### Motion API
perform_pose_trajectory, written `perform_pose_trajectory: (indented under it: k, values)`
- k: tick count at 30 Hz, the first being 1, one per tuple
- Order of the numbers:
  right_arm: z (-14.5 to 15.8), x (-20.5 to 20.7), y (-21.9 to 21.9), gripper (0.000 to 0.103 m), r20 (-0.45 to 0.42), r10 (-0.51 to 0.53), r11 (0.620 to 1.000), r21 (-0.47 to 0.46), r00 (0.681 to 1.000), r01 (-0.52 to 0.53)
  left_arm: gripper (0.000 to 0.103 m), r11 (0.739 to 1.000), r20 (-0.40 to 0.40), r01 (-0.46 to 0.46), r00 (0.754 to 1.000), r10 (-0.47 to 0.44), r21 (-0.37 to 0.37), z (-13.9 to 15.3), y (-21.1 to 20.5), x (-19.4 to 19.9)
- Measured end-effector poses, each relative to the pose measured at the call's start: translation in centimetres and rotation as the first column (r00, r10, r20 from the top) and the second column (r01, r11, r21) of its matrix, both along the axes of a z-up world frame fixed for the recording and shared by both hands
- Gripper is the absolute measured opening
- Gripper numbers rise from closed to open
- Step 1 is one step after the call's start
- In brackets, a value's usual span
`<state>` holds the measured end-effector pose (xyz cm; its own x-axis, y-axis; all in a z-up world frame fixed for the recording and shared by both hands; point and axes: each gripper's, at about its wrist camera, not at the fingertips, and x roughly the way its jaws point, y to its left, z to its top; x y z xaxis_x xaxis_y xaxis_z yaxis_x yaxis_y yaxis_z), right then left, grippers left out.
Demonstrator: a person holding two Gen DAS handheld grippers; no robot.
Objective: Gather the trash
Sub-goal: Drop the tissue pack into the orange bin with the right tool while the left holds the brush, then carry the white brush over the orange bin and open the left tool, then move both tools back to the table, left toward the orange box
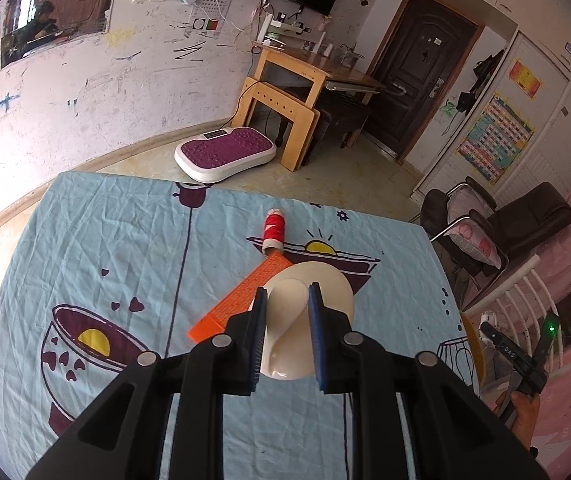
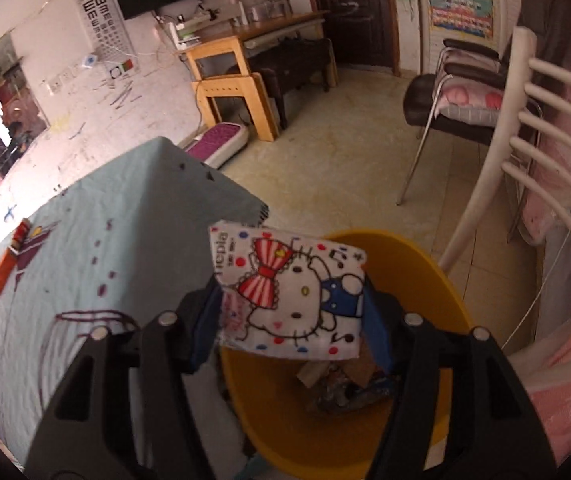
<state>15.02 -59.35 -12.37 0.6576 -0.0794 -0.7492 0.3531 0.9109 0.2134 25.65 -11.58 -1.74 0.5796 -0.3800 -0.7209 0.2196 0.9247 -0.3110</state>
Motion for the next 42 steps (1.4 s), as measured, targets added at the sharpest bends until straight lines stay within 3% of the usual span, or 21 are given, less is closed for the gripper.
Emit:
perform_pose_trajectory:
  k: [2,3,4,7,12,15,19,22,26,29,30,32,34,38,42]
  values:
    - [-1.4,0.2,-0.8,0.073,-0.012,-0.022,0.999,0.023,1.0,0.022,0.017,1.0,0.0,0.015,1.0,-0.015,0.016,0.2,-1.3,-0.1]
    - [-2.0,0.3,-1.2,0.083,-0.018,-0.029,0.999,0.037,0.999,0.03,0.017,0.999,0.001,0.022,1.0,-0.022,0.024,0.3,-2.0,-0.3]
    - [-2.4,0.3,-1.5,0.086,-0.025,-0.033,0.998,0.044,0.999,0.034,0.017,0.999,0.003,0.031,1.0,-0.031,0.031,0.5,-2.7,-0.5]
    - [-2.9,0.2,-2.3,0.086,-0.035,-0.044,0.998,0.042,0.998,0.045,0.017,0.997,0.013,0.066,0.998,-0.067,0.049,1.0,-4.9,-1.0]
    - [-2.5,-1.8,-5.4,0.091,0.032,-0.128,0.987,0.101,0.991,0.125,0.017,0.982,0.024,0.172,0.984,-0.175,0.072,1.9,-10.8,-2.0]
    - [-1.6,-3.9,-7.6,0.092,0.095,-0.212,0.969,0.147,0.973,0.197,0.017,0.958,0.023,0.277,0.96,-0.28,0.072,2.3,-15.9,-2.9]
    - [-0.7,-6.2,-9.8,0.095,0.145,-0.289,0.945,0.198,0.946,0.259,0.017,0.896,0.013,0.437,0.898,-0.44,0.081,1.8,-24.1,-4.9]
    - [-0.2,-7.2,-10.5,0.095,0.169,-0.31,0.937,0.22,0.936,0.27,0.017,0.858,-0.01,0.507,0.861,-0.508,0.076,0.2,-29.9,-5.9]
    - [1.1,-8.6,-10.9,0.095,0.21,-0.314,0.938,0.217,0.926,0.269,0.017,0.836,-0.123,0.549,0.83,-0.543,0.011,-3.9,-35.9,-5.5]
    - [1.9,-9.4,-11.2,0.095,0.238,-0.323,0.935,0.226,0.916,0.272,0.018,0.833,-0.175,0.553,0.823,-0.541,0.023,-6.7,-38.9,-5.1]
    - [2.1,-9.6,-11.3,0.095,0.241,-0.324,0.935,0.226,0.915,0.272,0.021,0.834,-0.183,0.55,0.824,-0.536,0.034,-7.4,-39.5,-5.0]
    - [2.4,-9.7,-11.4,0.095,0.245,-0.322,0.936,0.225,0.914,0.269,0.037,0.842,-0.207,0.537,0.829,-0.519,0.041,-8.4,-40.3,-4.7]
    - [2.6,-9.7,-11.3,0.095,0.249,-0.318,0.938,0.224,0.915,0.265,0.074,0.846,-0.207,0.533,0.83,-0.518,0.022,-8.7,-40.2,-4.4]
    - [2.9,-9.4,-11.0,0.095,0.248,-0.304,0.942,0.221,0.92,0.252,0.079,0.862,-0.186,0.507,0.848,-0.497,0.012,-8.2,-38.8,-3.9]
    - [3.0,-8.7,-10.2,0.095,0.242,-0.28,0.95,0.207,0.929,0.232,0.08,0.892,-0.143,0.452,0.883,-0.447,0.007,-6.7,-35.9,-3.3]
